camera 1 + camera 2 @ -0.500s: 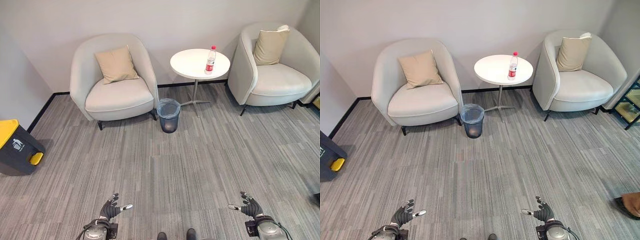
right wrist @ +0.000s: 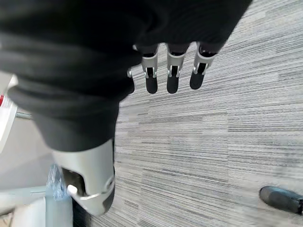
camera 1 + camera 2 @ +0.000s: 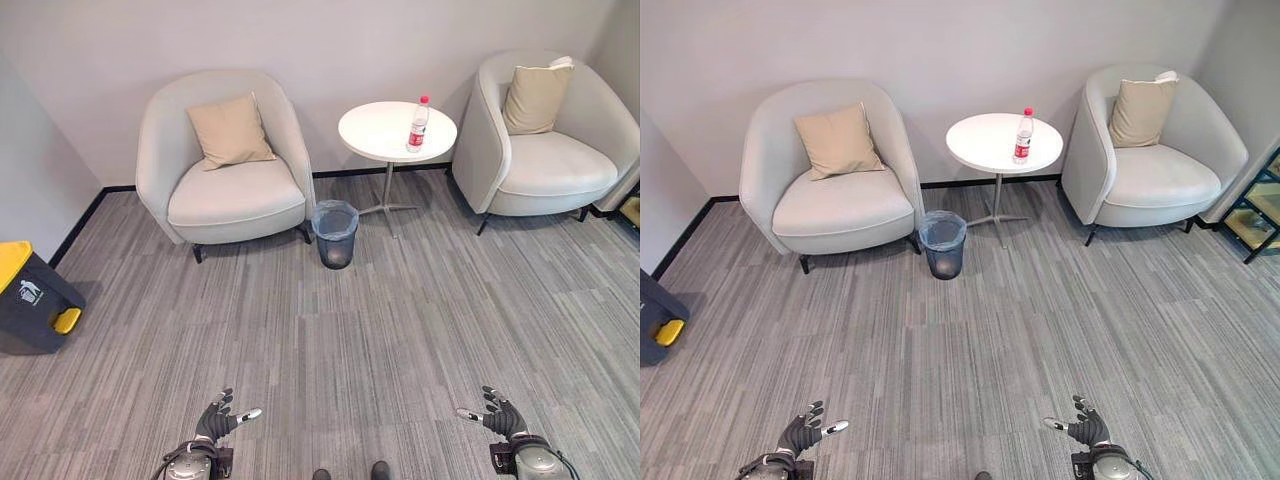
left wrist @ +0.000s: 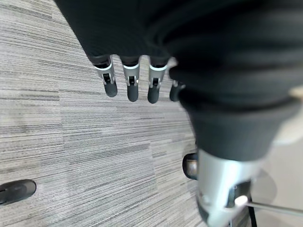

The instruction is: Gather garbage on tea table into small bin, then transfer packed bag to large trash can.

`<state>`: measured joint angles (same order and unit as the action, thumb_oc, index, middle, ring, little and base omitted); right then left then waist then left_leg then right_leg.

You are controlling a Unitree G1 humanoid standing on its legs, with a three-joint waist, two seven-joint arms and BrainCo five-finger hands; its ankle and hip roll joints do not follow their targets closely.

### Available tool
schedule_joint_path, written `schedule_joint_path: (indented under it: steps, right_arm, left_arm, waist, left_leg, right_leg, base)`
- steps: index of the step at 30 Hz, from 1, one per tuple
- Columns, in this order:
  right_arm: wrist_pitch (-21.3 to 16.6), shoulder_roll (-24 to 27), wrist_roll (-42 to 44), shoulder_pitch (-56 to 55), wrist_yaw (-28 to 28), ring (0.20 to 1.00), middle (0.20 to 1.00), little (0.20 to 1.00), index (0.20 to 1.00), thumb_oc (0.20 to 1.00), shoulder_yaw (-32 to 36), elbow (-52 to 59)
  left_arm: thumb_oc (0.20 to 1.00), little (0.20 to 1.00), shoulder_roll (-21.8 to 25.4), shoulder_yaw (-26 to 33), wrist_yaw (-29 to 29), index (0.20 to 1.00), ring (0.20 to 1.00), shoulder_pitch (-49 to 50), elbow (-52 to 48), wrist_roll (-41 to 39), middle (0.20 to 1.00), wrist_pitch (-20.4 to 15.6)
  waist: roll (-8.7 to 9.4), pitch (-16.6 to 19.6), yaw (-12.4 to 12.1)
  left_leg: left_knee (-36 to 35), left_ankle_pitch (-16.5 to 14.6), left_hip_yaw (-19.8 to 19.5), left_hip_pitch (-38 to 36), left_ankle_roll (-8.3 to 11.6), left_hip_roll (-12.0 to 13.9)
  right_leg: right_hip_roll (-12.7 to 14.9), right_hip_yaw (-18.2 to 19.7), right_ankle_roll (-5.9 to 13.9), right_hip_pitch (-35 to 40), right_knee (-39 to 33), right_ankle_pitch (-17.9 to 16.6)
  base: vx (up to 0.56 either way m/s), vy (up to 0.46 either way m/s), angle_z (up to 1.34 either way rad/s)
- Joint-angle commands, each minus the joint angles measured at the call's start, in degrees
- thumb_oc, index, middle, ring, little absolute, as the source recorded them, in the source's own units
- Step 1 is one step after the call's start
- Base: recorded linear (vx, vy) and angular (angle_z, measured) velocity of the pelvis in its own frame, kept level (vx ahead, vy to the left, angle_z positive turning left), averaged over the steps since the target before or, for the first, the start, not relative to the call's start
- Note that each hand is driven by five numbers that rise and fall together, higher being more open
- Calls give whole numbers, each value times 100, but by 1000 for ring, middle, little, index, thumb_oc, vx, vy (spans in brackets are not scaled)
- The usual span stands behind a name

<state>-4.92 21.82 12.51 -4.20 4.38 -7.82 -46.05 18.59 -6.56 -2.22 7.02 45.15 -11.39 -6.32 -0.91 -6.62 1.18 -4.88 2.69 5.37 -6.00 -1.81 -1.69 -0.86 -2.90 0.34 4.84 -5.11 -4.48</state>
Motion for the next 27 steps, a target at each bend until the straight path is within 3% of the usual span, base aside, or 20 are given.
schedule_joint_path:
  steps: [1, 8, 12, 14, 16, 20, 23, 24, 25, 26, 27]
  right_arm:
    - [-139, -2, 196, 377, 68, 1000, 1000, 1000, 1000, 1000, 115, -148]
    - [-99, 37, 228, 556, 155, 1000, 1000, 1000, 1000, 1000, 158, -261]
    - [-72, 81, 213, 677, 148, 1000, 1000, 1000, 1000, 1000, 198, -171]
    - [-86, 94, 194, 703, 137, 1000, 1000, 1000, 1000, 1000, 200, -127]
    - [-76, 114, 173, 690, 138, 1000, 1000, 1000, 1000, 1000, 210, -54]
    - [-57, 136, 82, 789, 165, 1000, 1000, 1000, 1000, 1000, 117, 14]
    - [-70, 135, 66, 666, 135, 1000, 1000, 1000, 1000, 1000, 131, 58]
    - [-106, 159, 43, 590, 131, 1000, 1000, 1000, 1000, 1000, 148, 27]
    - [-122, 172, 41, 571, 124, 1000, 1000, 1000, 1000, 1000, 156, 27]
    - [-165, 179, 102, 554, 111, 1000, 1000, 1000, 1000, 1000, 154, 52]
    - [-166, 206, 122, 548, 93, 1000, 1000, 1000, 1000, 1000, 132, 84]
  left_arm:
    - [1000, 1000, 108, 14, -44, 1000, 1000, -246, 54, -222, 1000, -129]
    - [1000, 1000, 204, -9, -102, 1000, 1000, -344, -75, -233, 1000, -150]
    - [1000, 1000, 298, 89, -113, 1000, 1000, -337, -198, -285, 1000, -157]
    - [1000, 1000, 312, 118, -121, 1000, 1000, -355, -183, -268, 1000, -166]
    - [1000, 1000, 304, 143, -136, 1000, 1000, -322, -207, -284, 1000, -166]
    - [1000, 1000, 243, 112, -175, 1000, 1000, -401, -146, -334, 1000, -177]
    - [1000, 1000, 205, 41, -154, 1000, 1000, -401, -148, -246, 1000, -207]
    - [1000, 1000, 144, 3, -146, 1000, 1000, -404, -144, -226, 1000, -212]
    - [1000, 1000, 109, -18, -132, 1000, 1000, -419, -125, -232, 1000, -208]
    - [1000, 1000, 77, -88, -85, 1000, 1000, -446, -178, -276, 1000, -207]
    - [1000, 1000, 60, -139, -55, 1000, 1000, -471, -231, -287, 1000, -191]
  waist:
    - [188, -22, 5]
    - [234, -89, -65]
    - [202, -249, -84]
    - [154, -374, -52]
    - [150, -412, -45]
    - [156, -555, 29]
    - [169, -544, 109]
    - [127, -455, 150]
    - [69, -437, 178]
    - [60, -441, 185]
    - [63, -500, 165]
  left_leg:
    - [224, -690, -149, 36, 267, 29]
    - [610, -853, -142, 478, 144, -86]
    - [747, -986, -93, 604, 5, -124]
    - [754, -1035, -25, 547, -23, -81]
    - [711, -1077, 25, 434, -1, -77]
    - [523, -1246, 226, -78, 135, 7]
    - [543, -1417, 175, -325, 206, 31]
    - [664, -1449, 139, -421, 341, 166]
    - [892, -1368, 128, -396, 456, 281]
    - [1746, -951, 124, -53, 674, 451]
    - [2298, -761, 116, 183, 743, 540]
  right_leg:
    - [424, 87, 537, 223, 203, 846]
    - [493, 206, 613, -157, 510, 882]
    - [479, 314, 767, -738, 1374, 920]
    - [486, 246, 824, -1082, 1895, 904]
    - [551, 54, 801, -1173, 1808, 855]
    - [727, -842, 805, -1637, 876, 337]
    - [790, -889, 765, -1594, 801, 284]
    - [753, -901, 662, -1508, 843, 300]
    - [677, -927, 603, -1400, 809, 359]
    - [574, -958, 440, -1151, 654, 453]
    - [509, -952, 347, -985, 584, 531]
  base:
    - [7, 44, 0]
    - [15, 65, -7]
    - [16, 103, -33]
    - [63, 47, -32]
    - [140, -36, -25]
    - [289, -178, -52]
    - [299, -207, -5]
    - [385, -294, 30]
    - [410, -420, 38]
    - [260, -354, 19]
    - [224, -358, 14]
